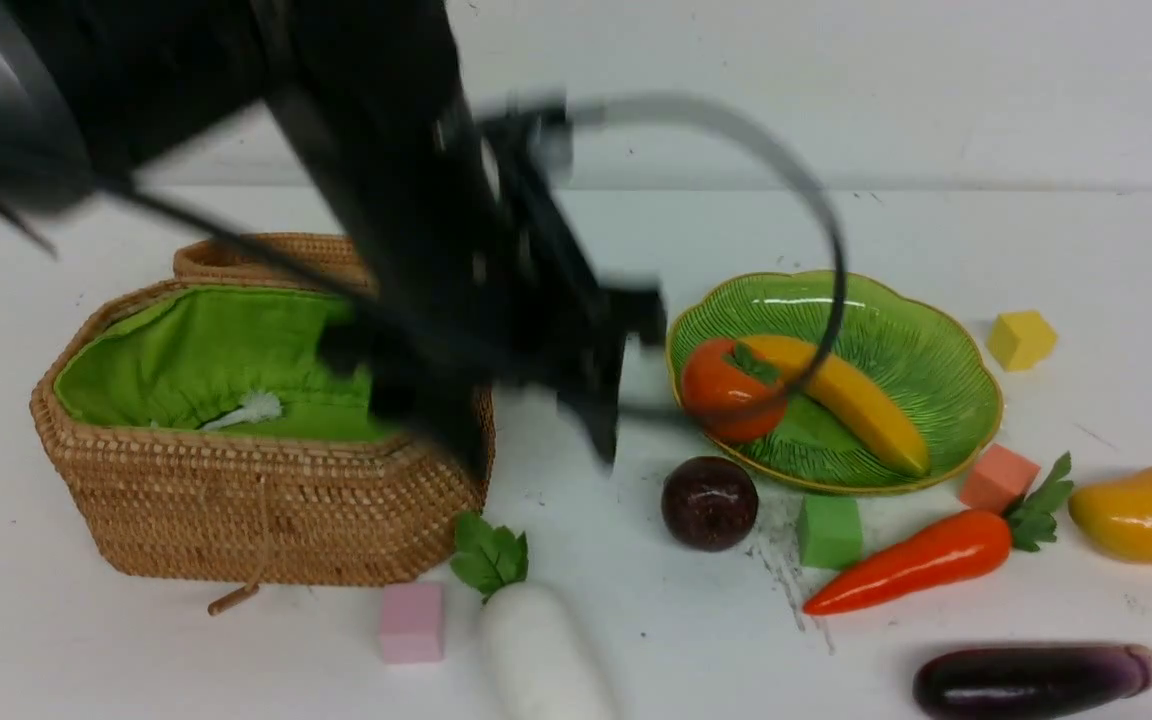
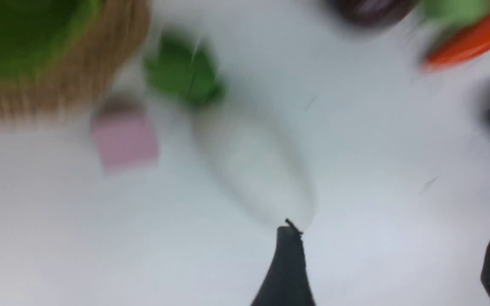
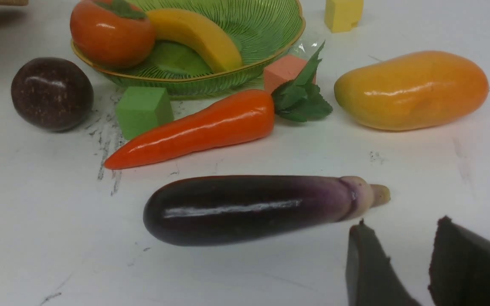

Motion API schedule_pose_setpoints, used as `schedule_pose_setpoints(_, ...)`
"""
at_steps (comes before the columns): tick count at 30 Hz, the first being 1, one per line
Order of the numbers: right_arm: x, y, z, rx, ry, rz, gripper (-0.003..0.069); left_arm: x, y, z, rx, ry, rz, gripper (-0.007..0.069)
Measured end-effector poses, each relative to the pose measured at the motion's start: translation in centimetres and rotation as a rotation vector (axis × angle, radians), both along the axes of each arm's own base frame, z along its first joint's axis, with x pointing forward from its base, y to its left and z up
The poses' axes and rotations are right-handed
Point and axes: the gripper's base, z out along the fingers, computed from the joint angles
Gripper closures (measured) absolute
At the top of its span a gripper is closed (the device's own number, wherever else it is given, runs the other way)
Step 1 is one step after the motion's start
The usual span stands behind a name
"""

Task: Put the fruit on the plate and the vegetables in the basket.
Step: Take a daikon with your left arm and place it on the basket on the left.

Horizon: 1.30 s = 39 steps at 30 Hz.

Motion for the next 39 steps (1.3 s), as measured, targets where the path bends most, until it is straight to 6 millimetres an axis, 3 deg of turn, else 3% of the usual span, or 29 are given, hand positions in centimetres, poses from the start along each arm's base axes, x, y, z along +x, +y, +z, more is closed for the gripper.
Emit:
schedule_pose_setpoints(5, 0.0, 0.0, 0.0, 0.0, 0.0, 0.0, 0.0417, -0.3, -0.7, -6.1, 0.065, 0.092, 0.102, 0.0067)
schedule_pose_setpoints(14, 0.0, 0.0, 0.0, 0.0, 0.0, 0.0, 0.0417, 1.6, -2.2, -13.6, 0.141, 0.201, 0.133, 0.0067)
schedule_pose_setpoints(17, 0.0, 0.0, 0.0, 0.0, 0.0, 0.0, 0.0417, 1.7, -2.5, -15.5, 0.158, 0.242, 0.118, 0.0074)
schedule_pose_setpoints(21, 0.0, 0.0, 0.0, 0.0, 0.0, 0.0, 0.0417, 1.6, -2.5, -15.6, 0.16, 0.244, 0.073, 0.0123)
schedule_pose_setpoints(26, 0.0, 0.0, 0.0, 0.0, 0.0, 0.0, 0.0417, 1.2, -2.3, -12.8, 0.117, 0.186, -0.031, 0.0145)
schedule_pose_setpoints(29, 0.0, 0.0, 0.0, 0.0, 0.0, 0.0, 0.0417, 0.6, -1.9, -9.6, 0.068, 0.107, -0.087, 0.0145)
schedule_pose_setpoints(33, 0.0, 0.0, 0.0, 0.0, 0.0, 0.0, 0.0417, -0.7, 0.9, -1.5, 0.066, -0.197, -0.104, 0.0145)
schedule_pose_setpoints(34, 0.0, 0.0, 0.0, 0.0, 0.0, 0.0, 0.0417, -0.9, 1.4, -0.2, 0.071, -0.249, -0.092, 0.0145)
schedule_pose_setpoints(35, 0.0, 0.0, 0.0, 0.0, 0.0, 0.0, 0.0417, -1.3, 2.9, 2.4, 0.103, -0.37, -0.053, 0.0145)
schedule_pose_setpoints(36, 0.0, 0.0, 0.0, 0.0, 0.0, 0.0, 0.0417, -1.3, 3.1, 2.8, 0.107, -0.39, -0.045, 0.0145)
schedule_pose_setpoints(37, 0.0, 0.0, 0.0, 0.0, 0.0, 0.0, 0.0417, -1.7, 4.9, 5.5, 0.145, -0.52, 0.027, 0.0145)
schedule_pose_setpoints(39, 0.0, 0.0, 0.0, 0.0, 0.0, 0.0, 0.0417, -1.6, 7.1, 7.8, 0.178, -0.629, 0.139, 0.0145)
